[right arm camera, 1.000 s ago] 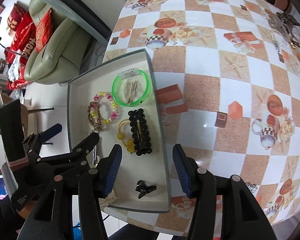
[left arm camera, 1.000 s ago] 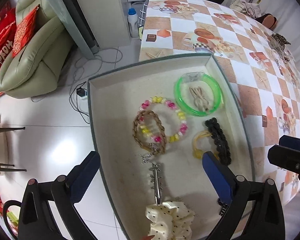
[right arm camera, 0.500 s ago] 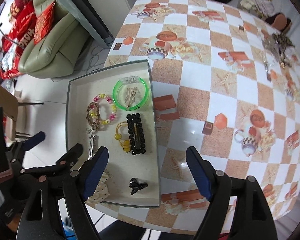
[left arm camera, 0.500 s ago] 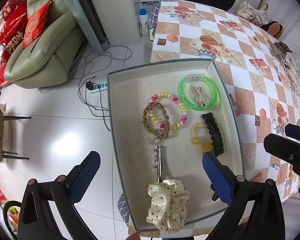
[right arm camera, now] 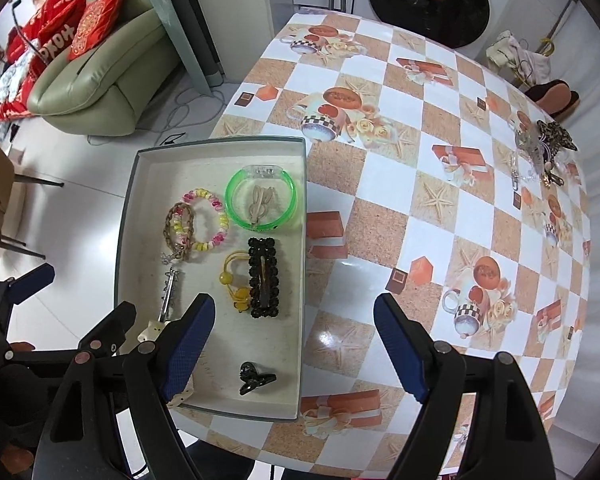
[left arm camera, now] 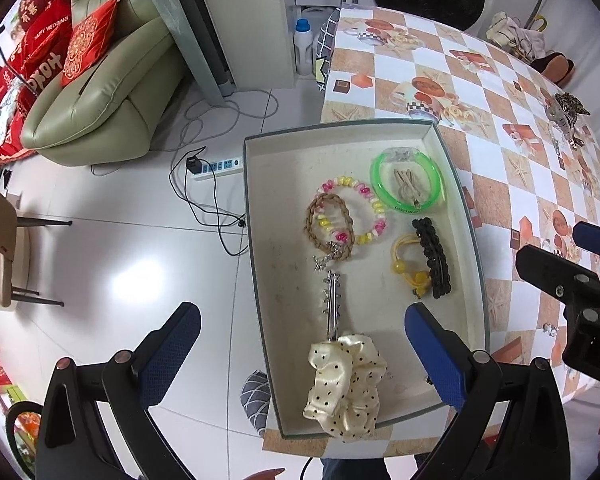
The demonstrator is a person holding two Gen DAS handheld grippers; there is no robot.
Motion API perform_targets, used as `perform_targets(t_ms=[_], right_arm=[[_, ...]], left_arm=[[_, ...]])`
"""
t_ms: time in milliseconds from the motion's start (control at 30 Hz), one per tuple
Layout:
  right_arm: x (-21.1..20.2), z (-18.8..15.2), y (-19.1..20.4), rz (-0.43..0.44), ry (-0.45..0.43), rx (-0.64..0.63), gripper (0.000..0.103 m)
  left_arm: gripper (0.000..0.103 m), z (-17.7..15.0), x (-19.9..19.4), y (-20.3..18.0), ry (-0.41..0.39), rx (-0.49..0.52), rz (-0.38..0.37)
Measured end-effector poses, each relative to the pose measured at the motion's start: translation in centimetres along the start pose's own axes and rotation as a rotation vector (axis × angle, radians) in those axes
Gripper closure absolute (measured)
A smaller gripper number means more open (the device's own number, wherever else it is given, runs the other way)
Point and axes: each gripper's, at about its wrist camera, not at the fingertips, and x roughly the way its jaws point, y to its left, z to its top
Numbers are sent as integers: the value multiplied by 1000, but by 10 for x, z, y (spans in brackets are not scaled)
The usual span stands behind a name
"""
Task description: Organize jewelry
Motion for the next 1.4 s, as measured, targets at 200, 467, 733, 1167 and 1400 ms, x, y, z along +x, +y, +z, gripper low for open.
perform_targets(t_ms=[200, 467, 733, 1167, 1400], right_arm=[[-2, -1, 4, -1, -1, -8, 19], [-3, -3, 9, -2, 1, -18, 19], [-5, -3, 12, -1, 0, -28, 19], [-4, -2, 15, 1, 3, -34, 19], [-4, -2, 16, 0, 2, -39, 19]], left_arm=[[0, -4, -2, 3, 0, -7, -2], [0, -8, -4, 6, -1, -10, -5], [0, -8, -5, 7, -2, -10, -5], [0, -11, -5, 9, -1, -10, -4], [0, -12, -6, 9, -2, -10, -4]])
